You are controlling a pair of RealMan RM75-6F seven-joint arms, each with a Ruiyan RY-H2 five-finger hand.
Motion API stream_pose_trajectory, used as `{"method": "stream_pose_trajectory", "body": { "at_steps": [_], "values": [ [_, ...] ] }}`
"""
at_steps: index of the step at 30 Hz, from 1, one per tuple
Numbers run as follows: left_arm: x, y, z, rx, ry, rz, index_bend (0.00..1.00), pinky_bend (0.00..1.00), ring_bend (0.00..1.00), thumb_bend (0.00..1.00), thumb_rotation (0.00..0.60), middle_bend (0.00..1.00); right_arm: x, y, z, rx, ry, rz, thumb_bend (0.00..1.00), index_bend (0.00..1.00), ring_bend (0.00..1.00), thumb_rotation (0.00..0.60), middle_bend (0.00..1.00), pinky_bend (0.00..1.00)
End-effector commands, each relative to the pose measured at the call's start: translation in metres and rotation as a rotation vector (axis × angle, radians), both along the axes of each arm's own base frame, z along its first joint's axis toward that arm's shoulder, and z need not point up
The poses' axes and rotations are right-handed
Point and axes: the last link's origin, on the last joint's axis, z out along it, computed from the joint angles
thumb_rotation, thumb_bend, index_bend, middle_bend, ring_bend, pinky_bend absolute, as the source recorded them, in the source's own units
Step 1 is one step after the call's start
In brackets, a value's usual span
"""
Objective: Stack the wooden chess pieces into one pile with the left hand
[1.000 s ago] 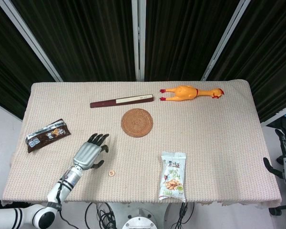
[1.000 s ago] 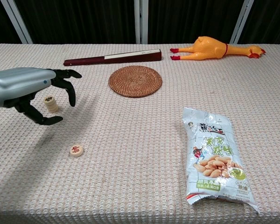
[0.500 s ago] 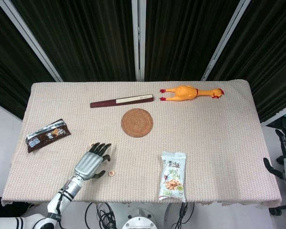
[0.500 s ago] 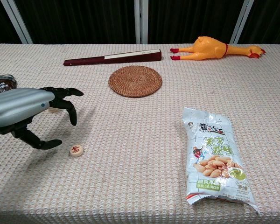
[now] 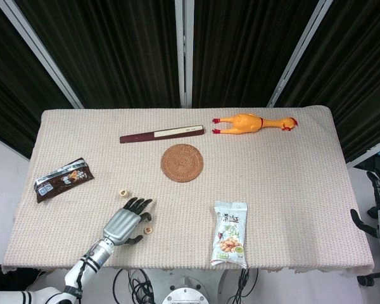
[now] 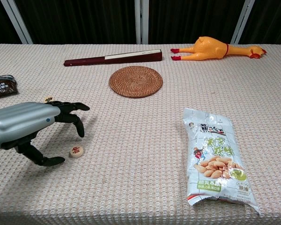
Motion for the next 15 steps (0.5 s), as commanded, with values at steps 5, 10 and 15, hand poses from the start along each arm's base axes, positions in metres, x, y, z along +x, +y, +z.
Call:
{"method": "stream_pose_trajectory", "body": {
  "at_steps": [5,10,15],
  "values": [
    [0.0016,-0.0020,-0.0073,-0.014,-0.041,-0.015,0.39,0.00,0.00,0.25,0.600,0.00,-0.0003,-0.0003,-0.0003,0.005,0.001,-0.001,0.25,0.00,0.00,0.600,0.00,0.00],
    [0.0018,-0.0006,-0.0101,-0.016,-0.059,-0.018,0.41,0.00,0.00,0.25,0.600,0.00,-0.0005,-0.0006,0.0001,0.003,-0.001,-0.002,0.25,0.00,0.00,0.600,0.00,0.00],
    [0.0004,0.0014,-0.0119,-0.015,-0.063,-0.012,0.42,0.00,0.00,0.26,0.600,0.00,-0.0004,-0.0001,0.0002,0.003,-0.001,0.000,0.25,0.00,0.00,0.600,0.00,0.00]
  ]
}}
